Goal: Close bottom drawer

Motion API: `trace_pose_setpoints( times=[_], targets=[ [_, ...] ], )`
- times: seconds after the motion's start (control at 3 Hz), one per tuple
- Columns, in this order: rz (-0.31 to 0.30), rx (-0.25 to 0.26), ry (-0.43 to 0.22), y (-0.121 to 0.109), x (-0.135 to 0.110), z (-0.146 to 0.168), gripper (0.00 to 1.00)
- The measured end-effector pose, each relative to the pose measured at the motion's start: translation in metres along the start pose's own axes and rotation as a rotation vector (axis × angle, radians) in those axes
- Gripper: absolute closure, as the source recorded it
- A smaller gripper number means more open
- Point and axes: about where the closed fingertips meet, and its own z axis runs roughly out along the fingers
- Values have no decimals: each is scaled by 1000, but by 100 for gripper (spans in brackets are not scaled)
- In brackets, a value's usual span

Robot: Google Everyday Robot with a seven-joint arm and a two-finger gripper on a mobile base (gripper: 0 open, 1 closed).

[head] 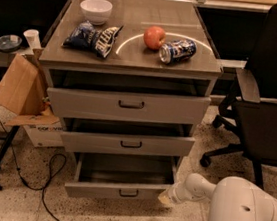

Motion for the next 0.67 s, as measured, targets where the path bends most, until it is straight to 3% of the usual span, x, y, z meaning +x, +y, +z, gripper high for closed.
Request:
trace_pose_setpoints(
  times=[0.67],
  targets=[
    [-34, 20, -19, -24, -19, 7, 34]
  ],
)
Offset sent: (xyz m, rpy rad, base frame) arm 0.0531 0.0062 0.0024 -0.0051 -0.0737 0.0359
